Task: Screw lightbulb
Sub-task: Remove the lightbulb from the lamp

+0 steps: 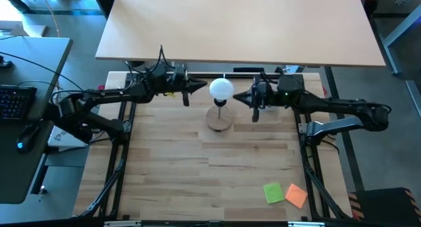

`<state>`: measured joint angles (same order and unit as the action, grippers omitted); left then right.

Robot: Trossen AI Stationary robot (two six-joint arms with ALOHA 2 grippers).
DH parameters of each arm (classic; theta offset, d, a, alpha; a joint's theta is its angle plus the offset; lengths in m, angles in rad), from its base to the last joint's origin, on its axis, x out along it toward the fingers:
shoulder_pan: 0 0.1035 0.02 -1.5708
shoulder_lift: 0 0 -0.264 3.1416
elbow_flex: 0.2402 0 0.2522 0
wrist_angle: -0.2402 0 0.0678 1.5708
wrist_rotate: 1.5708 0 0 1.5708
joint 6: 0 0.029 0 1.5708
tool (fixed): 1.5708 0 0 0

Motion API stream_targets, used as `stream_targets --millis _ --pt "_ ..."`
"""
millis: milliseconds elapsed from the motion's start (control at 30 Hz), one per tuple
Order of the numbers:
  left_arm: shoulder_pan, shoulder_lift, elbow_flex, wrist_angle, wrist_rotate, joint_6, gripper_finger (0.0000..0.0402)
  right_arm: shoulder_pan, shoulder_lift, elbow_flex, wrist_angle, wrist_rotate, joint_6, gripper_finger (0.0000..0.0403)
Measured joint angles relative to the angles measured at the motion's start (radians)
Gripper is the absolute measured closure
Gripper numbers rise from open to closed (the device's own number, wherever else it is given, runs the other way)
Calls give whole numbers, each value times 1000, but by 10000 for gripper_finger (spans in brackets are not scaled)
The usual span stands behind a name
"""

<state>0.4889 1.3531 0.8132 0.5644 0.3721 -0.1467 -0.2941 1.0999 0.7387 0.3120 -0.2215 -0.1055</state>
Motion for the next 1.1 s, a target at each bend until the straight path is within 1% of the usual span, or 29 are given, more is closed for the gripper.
stream_targets --millis 133,200,333,467,533,633,700,900,1033,1100 --pt "0 48 1 89 11 -29 401 14 48 -1 77 -5 18 403" --pt "-8 59 1 92 18 -34 401 9 60 -1 92 -7 18 403" --pt "-25 56 1 95 67 -34 402 -8 62 -1 87 -15 19 403" --pt "-53 54 0 104 87 -42 402 -20 58 -2 85 -31 47 403" --pt "-64 53 0 106 99 -58 402 -26 58 -2 89 -12 65 403" --pt "-84 53 0 73 139 -70 401 -29 60 -1 89 75 94 403" --pt "-95 55 1 53 146 -69 401 -31 65 -2 64 118 106 403" --pt "-129 49 2 6 128 -63 402 -43 61 0 25 158 109 403" --pt "-136 14 2 -41 116 -69 401 -40 49 0 22 142 104 403" --pt "-136 -14 2 -92 109 -69 402 -39 48 0 24 122 94 403"
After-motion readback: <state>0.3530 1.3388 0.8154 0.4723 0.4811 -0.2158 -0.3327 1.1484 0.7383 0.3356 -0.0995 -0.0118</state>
